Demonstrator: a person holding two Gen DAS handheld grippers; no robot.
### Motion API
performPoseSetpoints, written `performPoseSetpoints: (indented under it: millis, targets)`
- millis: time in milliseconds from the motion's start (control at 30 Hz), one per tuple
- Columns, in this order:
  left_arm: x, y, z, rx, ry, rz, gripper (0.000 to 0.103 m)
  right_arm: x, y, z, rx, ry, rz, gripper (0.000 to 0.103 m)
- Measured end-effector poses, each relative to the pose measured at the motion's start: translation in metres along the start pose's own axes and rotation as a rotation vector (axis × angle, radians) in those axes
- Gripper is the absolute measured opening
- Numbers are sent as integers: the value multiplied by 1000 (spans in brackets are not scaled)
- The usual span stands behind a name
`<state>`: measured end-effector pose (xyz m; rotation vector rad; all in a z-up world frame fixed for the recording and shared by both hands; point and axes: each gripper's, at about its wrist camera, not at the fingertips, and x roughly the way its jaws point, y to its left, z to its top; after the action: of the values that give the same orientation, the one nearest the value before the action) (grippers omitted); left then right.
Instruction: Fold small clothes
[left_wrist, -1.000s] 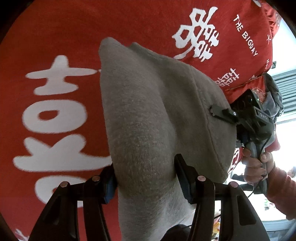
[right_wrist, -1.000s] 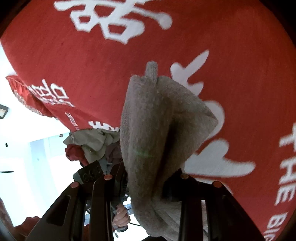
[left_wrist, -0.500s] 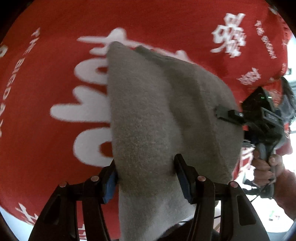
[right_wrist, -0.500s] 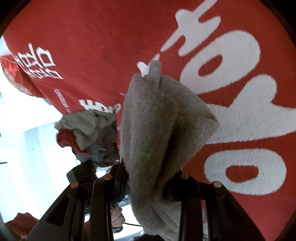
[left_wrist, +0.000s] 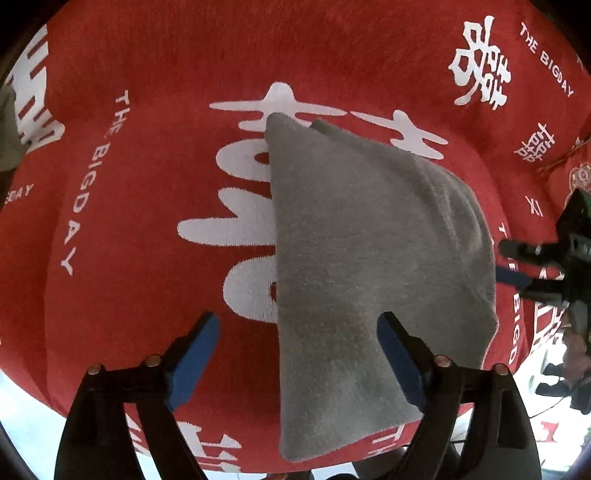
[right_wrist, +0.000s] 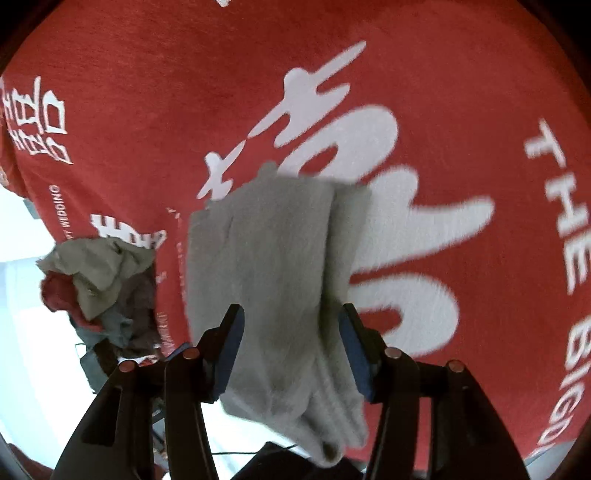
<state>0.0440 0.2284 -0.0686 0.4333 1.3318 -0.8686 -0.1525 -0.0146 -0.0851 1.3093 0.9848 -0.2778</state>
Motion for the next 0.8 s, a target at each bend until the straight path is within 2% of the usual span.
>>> performPoseSetpoints:
  millis: [67,100,133,167,333,433,500,567,633,800]
  targets:
    - [-6,-1,1,-3,-6,12,103,9,-1,-9,16,32,24,57]
    - [-9,-1,1,-2,-6,17,103,17,-1,-13,20,53,24,44]
    - [-13,-2,1,-6,-11,23,103,23,2,-14,17,68,22,14]
    - [-17,-1,1,-12,-15,20,103,26,6,-16,-3,80,2,12]
    - [-25,2,-3,-52,-22,-77,103,18,34,-18,-208,51,-159,9]
    - [-15,4,-5,-64,13,-53,103,27,23,-18,-283,71,-280,9]
    - [-9,3,-8,-58,27,-4,103,33,10,-17,-272,66,-278,10]
    - [-8,3,-11,-47,24,21,103,28,4,-17,-229,44,-269,19]
    - [-9,2,-13,-37,26,40,103,22,1,-21,-196,33,-298,38]
    - [-8,2,-15,-35,59,85,103,2,-4,-35,-132,17,-363,40]
